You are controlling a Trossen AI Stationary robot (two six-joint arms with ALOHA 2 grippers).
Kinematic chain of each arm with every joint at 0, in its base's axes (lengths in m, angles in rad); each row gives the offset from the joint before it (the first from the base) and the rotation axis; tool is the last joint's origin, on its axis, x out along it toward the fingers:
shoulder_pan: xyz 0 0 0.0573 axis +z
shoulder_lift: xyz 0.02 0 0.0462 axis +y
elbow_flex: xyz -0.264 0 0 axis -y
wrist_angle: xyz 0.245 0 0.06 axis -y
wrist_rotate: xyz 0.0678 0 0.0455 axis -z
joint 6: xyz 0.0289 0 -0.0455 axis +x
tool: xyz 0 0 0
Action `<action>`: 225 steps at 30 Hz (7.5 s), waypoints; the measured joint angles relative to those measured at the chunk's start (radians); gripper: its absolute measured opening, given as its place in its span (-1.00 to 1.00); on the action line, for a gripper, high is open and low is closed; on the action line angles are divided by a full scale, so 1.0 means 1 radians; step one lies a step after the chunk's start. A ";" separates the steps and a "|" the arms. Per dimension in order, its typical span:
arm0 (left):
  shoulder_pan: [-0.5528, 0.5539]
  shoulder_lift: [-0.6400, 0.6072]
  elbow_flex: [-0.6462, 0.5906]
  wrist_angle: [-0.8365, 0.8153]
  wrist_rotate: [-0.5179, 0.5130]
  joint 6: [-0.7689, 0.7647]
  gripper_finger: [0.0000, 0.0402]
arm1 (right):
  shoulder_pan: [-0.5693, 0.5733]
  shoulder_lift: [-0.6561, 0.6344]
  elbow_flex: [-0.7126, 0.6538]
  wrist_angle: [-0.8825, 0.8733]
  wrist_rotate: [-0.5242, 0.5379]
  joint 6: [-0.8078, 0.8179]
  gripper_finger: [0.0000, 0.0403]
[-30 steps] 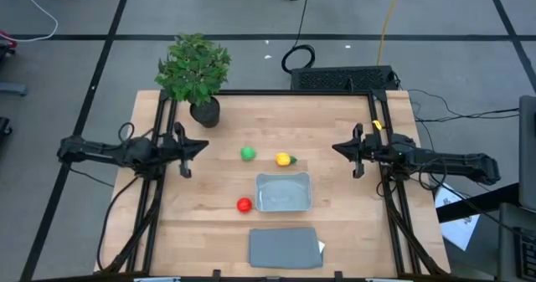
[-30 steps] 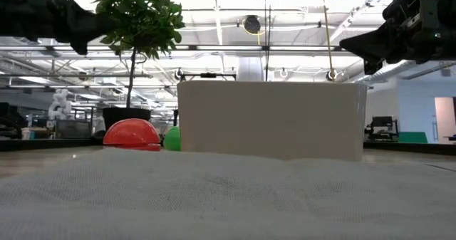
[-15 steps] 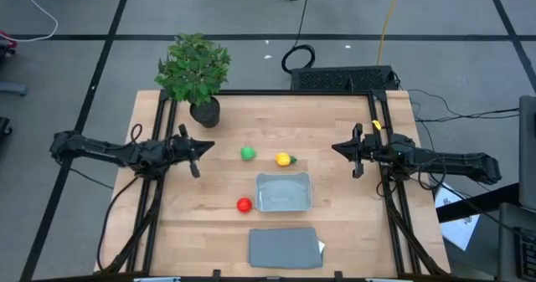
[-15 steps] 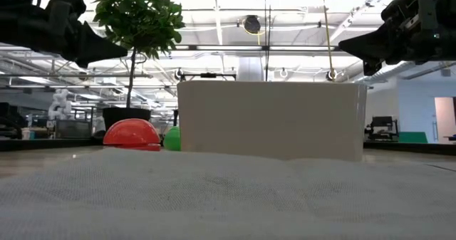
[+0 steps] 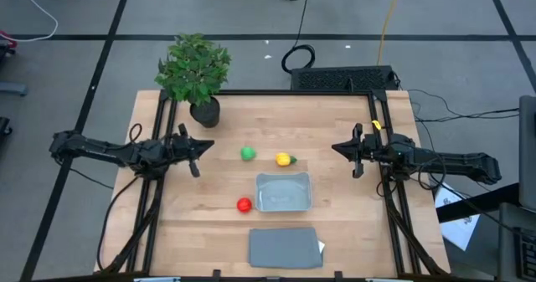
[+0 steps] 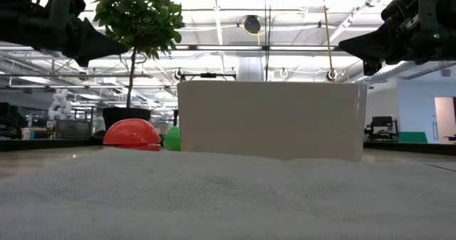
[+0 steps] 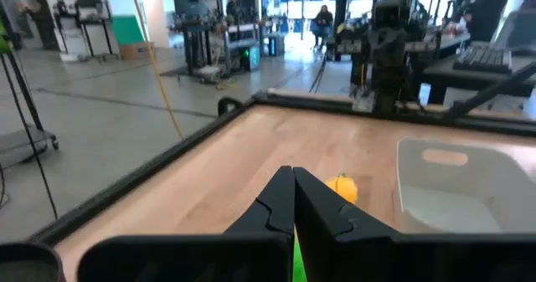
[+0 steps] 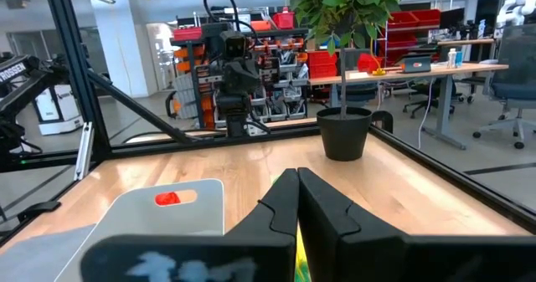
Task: Pick and placing Produce into tupperware
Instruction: Put the green pear into the gray bin
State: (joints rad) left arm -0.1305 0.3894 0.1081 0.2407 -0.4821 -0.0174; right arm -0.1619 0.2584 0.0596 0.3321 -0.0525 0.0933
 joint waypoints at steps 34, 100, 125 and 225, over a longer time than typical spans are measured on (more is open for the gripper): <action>0.241 0.593 0.656 -0.237 0.326 0.066 -1.00 | 0.000 0.000 0.000 0.008 0.000 -0.023 -1.00; 0.434 1.458 1.884 -1.731 0.474 0.220 -1.00 | 0.000 0.000 0.000 0.014 0.000 -0.034 -1.00; 0.434 1.457 1.883 -1.690 0.401 0.205 -0.02 | 0.000 0.000 0.000 -0.007 0.000 -0.034 -1.00; 0.364 1.538 1.177 -1.051 0.554 0.274 0.35 | 0.000 0.012 -0.001 -0.083 0.000 -0.008 -1.00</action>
State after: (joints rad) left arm 0.2333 1.9274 1.2855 -0.8099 0.0715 0.2565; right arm -0.1619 0.2703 0.0589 0.2489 -0.0528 0.0856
